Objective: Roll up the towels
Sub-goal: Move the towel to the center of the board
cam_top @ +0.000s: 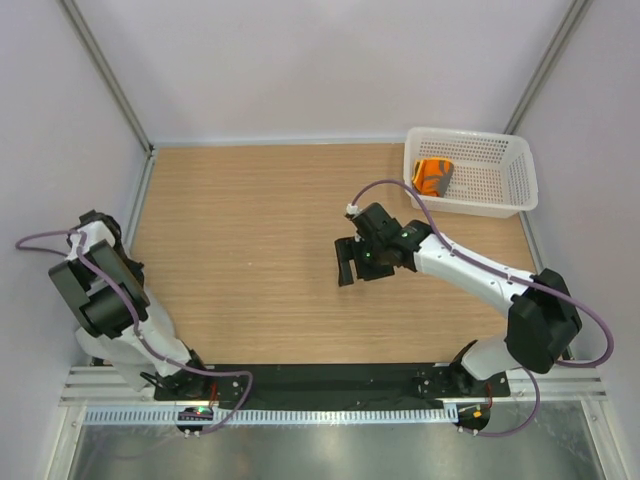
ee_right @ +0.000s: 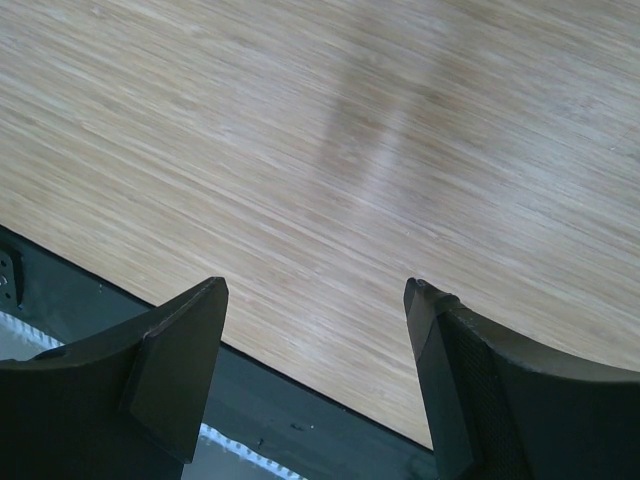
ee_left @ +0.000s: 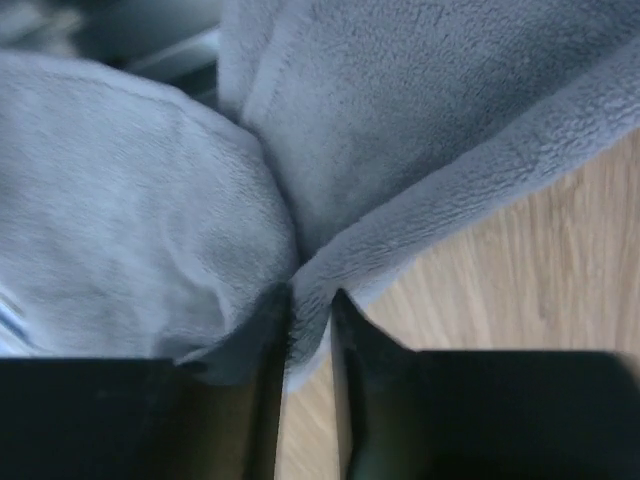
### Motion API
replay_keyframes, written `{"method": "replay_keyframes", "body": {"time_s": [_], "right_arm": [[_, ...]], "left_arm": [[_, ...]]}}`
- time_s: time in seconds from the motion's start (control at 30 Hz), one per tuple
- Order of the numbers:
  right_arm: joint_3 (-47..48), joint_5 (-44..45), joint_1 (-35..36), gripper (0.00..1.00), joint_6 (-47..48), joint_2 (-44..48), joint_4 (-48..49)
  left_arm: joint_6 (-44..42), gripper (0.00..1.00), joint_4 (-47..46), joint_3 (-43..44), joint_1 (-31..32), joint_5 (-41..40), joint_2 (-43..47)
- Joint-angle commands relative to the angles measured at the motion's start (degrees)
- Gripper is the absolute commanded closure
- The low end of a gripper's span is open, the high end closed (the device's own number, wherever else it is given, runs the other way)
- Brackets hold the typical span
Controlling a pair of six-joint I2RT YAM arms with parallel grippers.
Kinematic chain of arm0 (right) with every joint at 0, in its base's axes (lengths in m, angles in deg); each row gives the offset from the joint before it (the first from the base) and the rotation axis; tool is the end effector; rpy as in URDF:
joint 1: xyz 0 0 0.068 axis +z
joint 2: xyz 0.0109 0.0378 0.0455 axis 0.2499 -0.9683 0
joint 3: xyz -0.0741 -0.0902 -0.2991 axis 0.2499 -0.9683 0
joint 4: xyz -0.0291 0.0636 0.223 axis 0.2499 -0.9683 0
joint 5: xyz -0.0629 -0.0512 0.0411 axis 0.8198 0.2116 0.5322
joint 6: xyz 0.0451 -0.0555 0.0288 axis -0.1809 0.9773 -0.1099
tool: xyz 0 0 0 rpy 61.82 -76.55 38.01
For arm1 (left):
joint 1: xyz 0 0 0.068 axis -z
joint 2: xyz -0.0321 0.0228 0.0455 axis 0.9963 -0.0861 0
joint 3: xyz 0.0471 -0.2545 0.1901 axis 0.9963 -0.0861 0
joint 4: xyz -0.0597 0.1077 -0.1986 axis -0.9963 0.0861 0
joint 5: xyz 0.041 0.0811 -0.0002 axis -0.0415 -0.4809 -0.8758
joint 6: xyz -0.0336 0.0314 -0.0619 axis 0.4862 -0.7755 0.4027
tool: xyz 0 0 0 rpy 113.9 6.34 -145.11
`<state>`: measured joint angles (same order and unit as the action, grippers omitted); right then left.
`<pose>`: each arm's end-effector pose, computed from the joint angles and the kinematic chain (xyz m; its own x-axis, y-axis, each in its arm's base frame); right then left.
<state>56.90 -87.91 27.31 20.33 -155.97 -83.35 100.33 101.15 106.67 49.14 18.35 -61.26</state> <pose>0.2013 0.1882 0.2811 -0.8843 -0.2175 -0.4132 -0.3528 0.8909 0.2861 0.2271 0.1856 0.2203 -0.3380 -0.9142 -0.2235 -0.9378 0.3072 0.1618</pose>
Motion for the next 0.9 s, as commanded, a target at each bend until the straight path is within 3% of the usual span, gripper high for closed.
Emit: {"method": "replay_keyframes", "body": {"time_s": [0.0, 0.17, 0.3, 0.43, 0.57, 0.63, 0.67, 0.7, 0.8, 0.87], "right_arm": [[-0.43, -0.61, 0.06, 0.21, 0.51, 2.78, 2.11], [-0.08, 2.28, 0.14, 0.21, 0.16, 2.6, 1.76], [0.19, 5.1, -0.03, 0.21, -0.45, 2.51, 0.71], [0.19, 12.82, -0.29, 0.21, -1.24, 3.92, -2.36], [-1.3, 17.31, -2.75, 0.21, -3.26, 7.16, -4.48], [-2.1, 17.85, -4.25, 0.21, -3.97, 9.19, -4.48], [-2.71, 17.85, -4.51, 0.19, -4.49, 9.63, -4.39], [-2.8, 17.85, -4.51, 0.18, -4.76, 9.81, -4.3], [-2.63, 17.06, -4.51, 0.16, -5.64, 9.28, -4.04], [-2.02, 15.57, -4.6, 0.16, -6.25, 7.62, -3.25]], "left_arm": [[-1.81, 0.99, 0.02, 1.35, -0.91, 7.52, -3.74], [-2.24, 1.0, -2.61, -1.11, 3.3, 13.15, -1.11], [-2.6, 1.0, -3.49, -1.29, 15.15, 14.21, 1.44], [-2.69, 1.0, -8.22, -1.2, 32.43, 25.08, 2.93], [-2.51, 1.0, -11.92, 0.64, 46.34, 31.77, 5.3], [-2.16, 0.97, -12.28, 2.65, 49.97, 31.62, 6.28], [-1.99, 0.88, -12.28, 3.01, 51.64, 31.53, 7.06], [-1.81, 0.65, -12.37, 3.37, 51.83, 31.79, 7.33], [-1.63, 0.35, -11.67, 4.42, 51.83, 31.36, 7.95], [-2.5, 0.32, -10.27, 4.95, 51.92, 30.48, 9.26]]}}
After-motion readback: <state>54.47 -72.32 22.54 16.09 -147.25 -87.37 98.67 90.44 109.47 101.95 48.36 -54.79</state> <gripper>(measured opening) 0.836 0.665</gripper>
